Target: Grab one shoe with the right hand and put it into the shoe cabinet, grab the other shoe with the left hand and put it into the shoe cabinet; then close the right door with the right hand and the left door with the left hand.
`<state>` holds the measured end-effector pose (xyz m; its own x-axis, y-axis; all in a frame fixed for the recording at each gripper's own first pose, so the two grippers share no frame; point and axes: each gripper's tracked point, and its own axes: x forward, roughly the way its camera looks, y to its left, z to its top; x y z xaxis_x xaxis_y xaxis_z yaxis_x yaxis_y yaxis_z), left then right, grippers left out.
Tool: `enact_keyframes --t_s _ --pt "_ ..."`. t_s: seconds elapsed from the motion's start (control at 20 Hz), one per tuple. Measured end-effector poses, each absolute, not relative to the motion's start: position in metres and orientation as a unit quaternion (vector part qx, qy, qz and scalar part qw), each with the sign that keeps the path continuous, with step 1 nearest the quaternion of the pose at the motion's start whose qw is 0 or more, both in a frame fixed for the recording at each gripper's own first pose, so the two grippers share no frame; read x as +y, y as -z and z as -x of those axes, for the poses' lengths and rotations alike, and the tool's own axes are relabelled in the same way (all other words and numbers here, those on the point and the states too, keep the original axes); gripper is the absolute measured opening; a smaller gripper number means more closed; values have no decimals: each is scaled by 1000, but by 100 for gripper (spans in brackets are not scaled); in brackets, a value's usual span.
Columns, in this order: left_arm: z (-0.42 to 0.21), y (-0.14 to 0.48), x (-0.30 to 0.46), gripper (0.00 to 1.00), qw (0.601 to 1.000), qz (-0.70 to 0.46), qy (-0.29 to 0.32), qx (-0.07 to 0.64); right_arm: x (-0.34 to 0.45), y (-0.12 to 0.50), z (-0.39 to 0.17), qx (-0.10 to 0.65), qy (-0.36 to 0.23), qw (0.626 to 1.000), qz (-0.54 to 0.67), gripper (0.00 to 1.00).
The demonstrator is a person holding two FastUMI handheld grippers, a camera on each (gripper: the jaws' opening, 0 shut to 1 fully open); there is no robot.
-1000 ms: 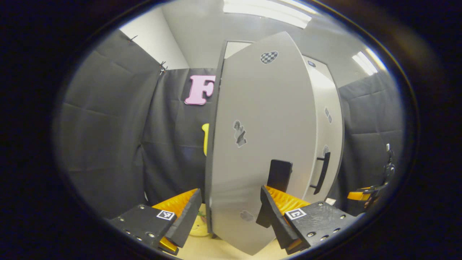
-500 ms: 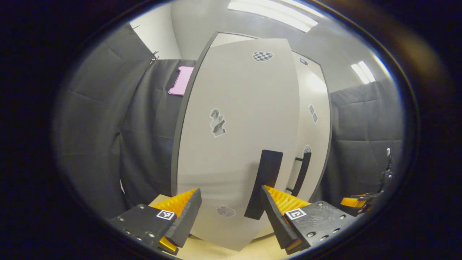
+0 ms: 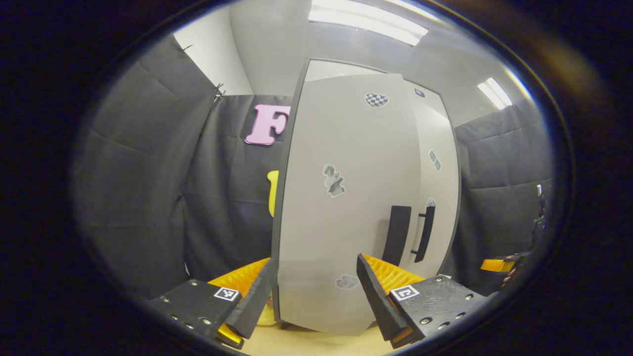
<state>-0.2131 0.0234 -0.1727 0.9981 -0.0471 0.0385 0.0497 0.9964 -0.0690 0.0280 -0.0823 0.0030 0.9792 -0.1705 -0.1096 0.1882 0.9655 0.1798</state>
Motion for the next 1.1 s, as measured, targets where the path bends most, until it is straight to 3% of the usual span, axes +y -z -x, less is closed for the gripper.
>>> enact_keyframes --t_s 0.45,1.1 --pt "256 198 50 93 999 34 -25 -35 -38 -10 -27 31 75 993 -84 98" --pt "226 231 32 94 1000 24 -13 -2 -24 -1 -32 58 54 996 -51 98"
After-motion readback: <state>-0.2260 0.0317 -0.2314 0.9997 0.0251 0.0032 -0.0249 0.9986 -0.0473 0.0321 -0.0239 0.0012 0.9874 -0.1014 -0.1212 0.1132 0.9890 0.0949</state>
